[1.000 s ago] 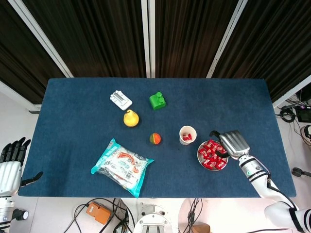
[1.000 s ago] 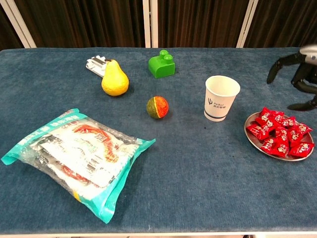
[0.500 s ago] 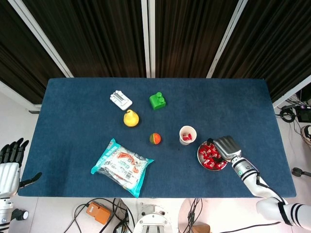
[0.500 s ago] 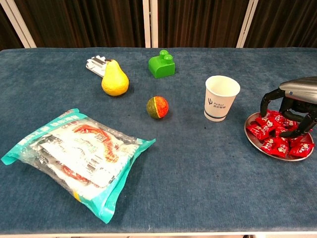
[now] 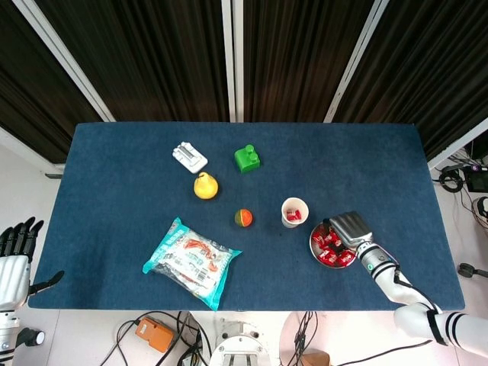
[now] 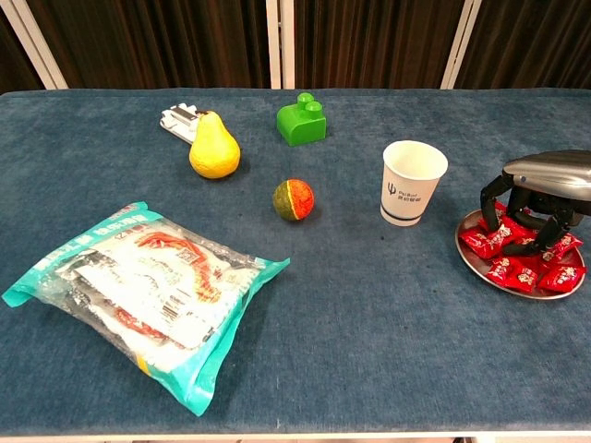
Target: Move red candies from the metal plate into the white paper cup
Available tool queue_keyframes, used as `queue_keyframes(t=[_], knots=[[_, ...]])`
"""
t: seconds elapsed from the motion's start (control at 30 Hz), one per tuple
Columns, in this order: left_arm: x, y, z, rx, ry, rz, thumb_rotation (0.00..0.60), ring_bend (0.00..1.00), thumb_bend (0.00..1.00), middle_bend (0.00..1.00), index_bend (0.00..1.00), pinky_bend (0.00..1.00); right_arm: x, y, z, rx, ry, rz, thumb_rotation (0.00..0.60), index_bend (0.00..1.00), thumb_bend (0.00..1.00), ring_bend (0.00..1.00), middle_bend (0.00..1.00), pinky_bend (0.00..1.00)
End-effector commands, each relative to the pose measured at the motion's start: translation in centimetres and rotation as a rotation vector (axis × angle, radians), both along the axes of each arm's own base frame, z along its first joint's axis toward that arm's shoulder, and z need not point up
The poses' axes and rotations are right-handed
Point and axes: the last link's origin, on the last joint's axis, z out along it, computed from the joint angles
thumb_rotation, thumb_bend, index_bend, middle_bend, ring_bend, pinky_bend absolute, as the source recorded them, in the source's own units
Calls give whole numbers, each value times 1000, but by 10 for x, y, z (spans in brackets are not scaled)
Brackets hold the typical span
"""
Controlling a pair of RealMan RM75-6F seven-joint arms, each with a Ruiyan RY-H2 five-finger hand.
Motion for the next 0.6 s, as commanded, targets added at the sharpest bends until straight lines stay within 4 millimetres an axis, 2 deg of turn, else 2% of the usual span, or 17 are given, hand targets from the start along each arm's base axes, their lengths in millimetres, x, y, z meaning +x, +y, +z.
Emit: queue_keyframes(t=[0.03,0.17,0.3,0.47,0.6], knots=[[0,0,-1,-1,-3,0,600,0,0,0,0,0,1,-2,0,-10,-12,0,600,654,547,1000,905,1000],[0,-1,-1,0,-4,0,600,0,0,0,0,0,5,-2,7,-30,-32,12,600,688,580,1000,907,1000],[0,-1,0,3,-2,-2,600,0,0,0,0,0,15,1,22,-59,-59,46,600,692,580,1000,907,1000],[0,-2,2,9,-1,-5,600,0,0,0,0,0,43,-3,51,-124,-183,86,600,692,580,1000,907,1000],[1,-1,3,12,1,-10,600,0,0,0,0,0,65,-15,56,-143,-210,130,600,669,579,1000,907,1000]])
